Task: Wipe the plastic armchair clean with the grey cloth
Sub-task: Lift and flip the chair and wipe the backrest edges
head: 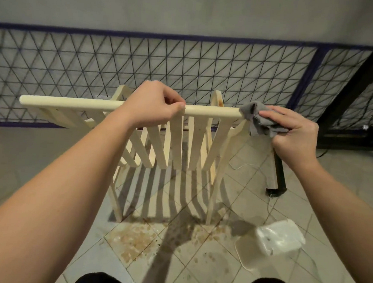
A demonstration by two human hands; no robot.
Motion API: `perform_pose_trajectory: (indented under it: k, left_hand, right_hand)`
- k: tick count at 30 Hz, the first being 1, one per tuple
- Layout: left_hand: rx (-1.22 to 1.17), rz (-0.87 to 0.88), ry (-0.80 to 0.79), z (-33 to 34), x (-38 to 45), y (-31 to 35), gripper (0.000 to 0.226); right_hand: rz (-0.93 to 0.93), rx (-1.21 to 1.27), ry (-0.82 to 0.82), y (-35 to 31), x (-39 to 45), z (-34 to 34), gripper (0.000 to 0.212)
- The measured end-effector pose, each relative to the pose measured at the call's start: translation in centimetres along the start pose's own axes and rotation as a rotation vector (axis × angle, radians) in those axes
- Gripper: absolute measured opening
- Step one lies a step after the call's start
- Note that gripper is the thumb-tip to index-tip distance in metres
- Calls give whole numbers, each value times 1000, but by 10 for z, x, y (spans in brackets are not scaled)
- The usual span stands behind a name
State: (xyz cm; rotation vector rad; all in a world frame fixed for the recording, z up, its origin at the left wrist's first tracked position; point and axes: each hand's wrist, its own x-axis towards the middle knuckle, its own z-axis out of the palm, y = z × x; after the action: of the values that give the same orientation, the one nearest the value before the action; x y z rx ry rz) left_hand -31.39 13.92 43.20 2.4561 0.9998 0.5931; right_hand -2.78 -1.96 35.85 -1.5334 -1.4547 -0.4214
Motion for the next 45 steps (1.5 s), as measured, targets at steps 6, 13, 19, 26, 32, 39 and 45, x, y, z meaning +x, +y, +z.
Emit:
perform_pose_trajectory:
  k: [6, 13, 19, 26, 32, 39, 45]
  left_hand:
    - [132, 3, 8, 5, -1, 9, 22]
    - [202, 23, 42, 20, 2, 4, 30]
    - [259, 14, 126, 34, 0, 4, 26]
    - [227, -6, 242, 49, -1, -6, 26]
    - [206, 70, 300, 51, -3, -15, 31]
    - [141, 41, 198, -3, -19, -67, 31]
    - [150, 5, 27, -50, -32, -120, 22]
  right_hand:
    - [-5, 14, -93, -52, 25, -3, 47]
    - [191, 54, -289, -50, 20, 12, 44]
    - [346, 247, -382, -47, 27, 8, 48]
    - [385, 384, -397, -32, 23, 13, 36]
    - [412, 401, -253, -29, 12, 24, 40]
    - [238, 363, -139, -100, -6, 64, 44]
    - [326, 369, -99, -163, -30, 98, 57]
